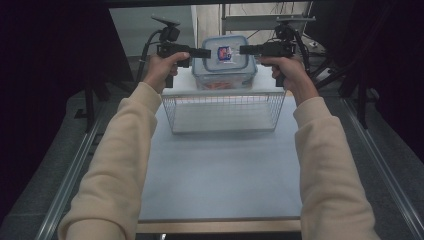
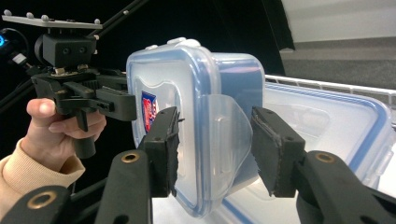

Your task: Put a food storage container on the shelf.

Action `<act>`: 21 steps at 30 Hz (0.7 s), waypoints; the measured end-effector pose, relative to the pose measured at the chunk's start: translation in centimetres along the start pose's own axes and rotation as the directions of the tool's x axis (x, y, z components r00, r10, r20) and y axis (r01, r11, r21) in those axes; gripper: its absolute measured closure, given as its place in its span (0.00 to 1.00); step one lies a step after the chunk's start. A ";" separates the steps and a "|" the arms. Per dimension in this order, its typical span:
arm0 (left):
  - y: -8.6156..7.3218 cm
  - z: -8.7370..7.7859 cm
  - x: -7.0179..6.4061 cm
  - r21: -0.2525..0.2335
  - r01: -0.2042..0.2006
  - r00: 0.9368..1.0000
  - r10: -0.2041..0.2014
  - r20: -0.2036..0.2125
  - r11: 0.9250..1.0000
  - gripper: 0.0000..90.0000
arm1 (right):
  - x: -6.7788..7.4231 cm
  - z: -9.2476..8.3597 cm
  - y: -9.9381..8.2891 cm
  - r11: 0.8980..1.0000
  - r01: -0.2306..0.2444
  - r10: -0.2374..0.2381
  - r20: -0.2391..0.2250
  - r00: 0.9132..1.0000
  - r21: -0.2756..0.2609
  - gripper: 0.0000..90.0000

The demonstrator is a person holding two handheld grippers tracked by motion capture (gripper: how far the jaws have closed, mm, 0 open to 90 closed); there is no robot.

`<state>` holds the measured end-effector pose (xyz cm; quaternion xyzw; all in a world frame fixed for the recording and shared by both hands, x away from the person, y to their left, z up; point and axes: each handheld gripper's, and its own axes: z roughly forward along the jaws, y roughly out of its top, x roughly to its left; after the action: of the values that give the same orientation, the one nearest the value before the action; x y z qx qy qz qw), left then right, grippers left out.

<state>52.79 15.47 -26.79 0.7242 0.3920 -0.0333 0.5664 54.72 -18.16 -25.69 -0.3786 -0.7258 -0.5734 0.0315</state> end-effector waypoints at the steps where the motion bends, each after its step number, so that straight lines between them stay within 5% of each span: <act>1: 0.0 0.0 0.2 -0.007 0.007 1.000 -0.007 0.004 1.000 0.61 | -0.2 0.1 0.0 1.000 -0.014 0.014 -0.001 1.000 -0.001 0.59; 7: 0.2 0.2 1.0 -0.035 0.078 0.997 -0.078 0.012 0.996 0.61 | -1.0 0.8 0.0 0.998 -0.058 0.058 -0.009 0.998 -0.006 0.57; 14: 0.0 1.0 1.9 -0.050 0.175 0.985 -0.174 0.020 0.983 0.55 | -1.7 1.7 0.2 0.991 -0.133 0.133 0.013 0.991 -0.018 0.51; 21: -0.1 1.5 2.3 -0.049 0.189 0.982 -0.188 0.020 0.981 0.48 | -2.2 2.0 0.1 0.982 -0.184 0.186 0.049 0.981 -0.037 0.43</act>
<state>54.91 15.46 -28.47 0.6688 0.4552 -0.0823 0.5820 57.15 -17.53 -27.33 -0.4601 -0.6785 -0.5696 0.0594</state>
